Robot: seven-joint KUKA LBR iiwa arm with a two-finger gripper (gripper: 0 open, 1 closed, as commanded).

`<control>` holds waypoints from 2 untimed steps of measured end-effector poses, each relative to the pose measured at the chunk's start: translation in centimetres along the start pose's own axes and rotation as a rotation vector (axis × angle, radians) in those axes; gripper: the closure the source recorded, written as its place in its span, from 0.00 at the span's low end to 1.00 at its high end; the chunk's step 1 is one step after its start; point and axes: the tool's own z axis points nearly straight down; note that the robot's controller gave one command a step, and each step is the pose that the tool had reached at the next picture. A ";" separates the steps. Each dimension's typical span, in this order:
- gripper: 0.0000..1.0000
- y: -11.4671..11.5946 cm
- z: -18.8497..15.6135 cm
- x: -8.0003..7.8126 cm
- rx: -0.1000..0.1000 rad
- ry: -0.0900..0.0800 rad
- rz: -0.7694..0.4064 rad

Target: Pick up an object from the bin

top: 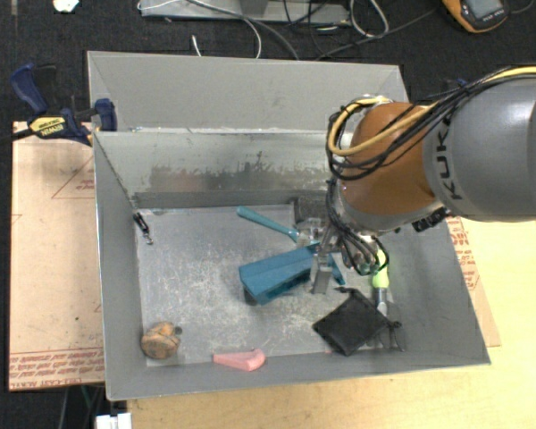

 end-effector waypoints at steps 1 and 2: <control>1.00 0.2 -7.5 -0.4 0.001 0.001 -0.033; 1.00 0.7 -2.4 -0.7 0.001 -0.005 -0.105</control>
Offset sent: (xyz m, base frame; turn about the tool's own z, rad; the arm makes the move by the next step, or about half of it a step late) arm 0.0070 0.0151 -0.0573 -0.1949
